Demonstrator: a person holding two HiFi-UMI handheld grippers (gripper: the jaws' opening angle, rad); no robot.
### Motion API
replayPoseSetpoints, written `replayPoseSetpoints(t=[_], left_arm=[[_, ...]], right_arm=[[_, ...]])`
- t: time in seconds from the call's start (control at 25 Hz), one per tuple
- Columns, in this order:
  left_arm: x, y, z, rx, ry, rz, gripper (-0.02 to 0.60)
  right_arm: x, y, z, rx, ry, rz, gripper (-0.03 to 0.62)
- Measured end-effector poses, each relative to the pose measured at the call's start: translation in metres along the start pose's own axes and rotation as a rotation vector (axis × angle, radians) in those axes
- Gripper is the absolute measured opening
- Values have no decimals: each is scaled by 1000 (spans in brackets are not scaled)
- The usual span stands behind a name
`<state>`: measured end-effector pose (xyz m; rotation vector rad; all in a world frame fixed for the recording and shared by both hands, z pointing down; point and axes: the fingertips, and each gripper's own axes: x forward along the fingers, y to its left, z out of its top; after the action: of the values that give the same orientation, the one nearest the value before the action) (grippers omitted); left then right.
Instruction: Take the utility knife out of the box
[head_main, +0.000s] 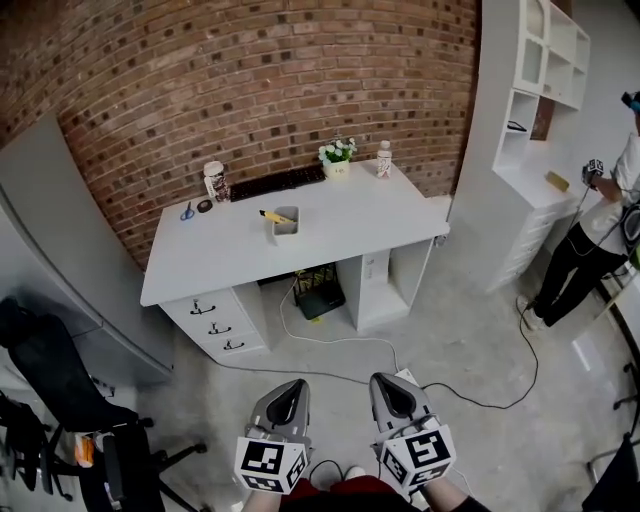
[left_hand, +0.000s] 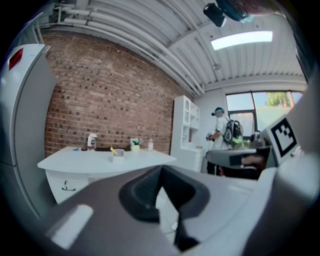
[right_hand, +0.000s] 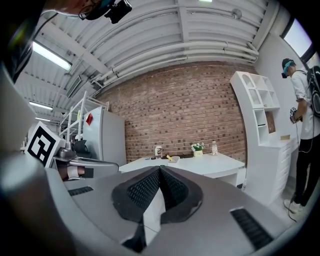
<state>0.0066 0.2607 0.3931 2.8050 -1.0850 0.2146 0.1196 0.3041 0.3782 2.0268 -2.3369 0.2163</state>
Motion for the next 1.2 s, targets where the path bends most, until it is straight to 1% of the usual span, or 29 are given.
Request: replayPoseSetpoints(t=[0.2,0.4,0.64,0.92,1.2], left_arm=[[12,-3,12,39,-15,20,3],[19,-6,18,45,-20,36,3],[25,-6,15,47,0,55,3],[42,14,13,42,1,58,3],[76,52,19,32,-4,32,3]], right_arm=[[0,-13,0,5,0,14,8],[0,-17,-3,5,13,35,8],[5,-23,-9,34,26,45,8],[30,-23,-15,35,40,51,8],[70,-28,-12,19,58,21,8]])
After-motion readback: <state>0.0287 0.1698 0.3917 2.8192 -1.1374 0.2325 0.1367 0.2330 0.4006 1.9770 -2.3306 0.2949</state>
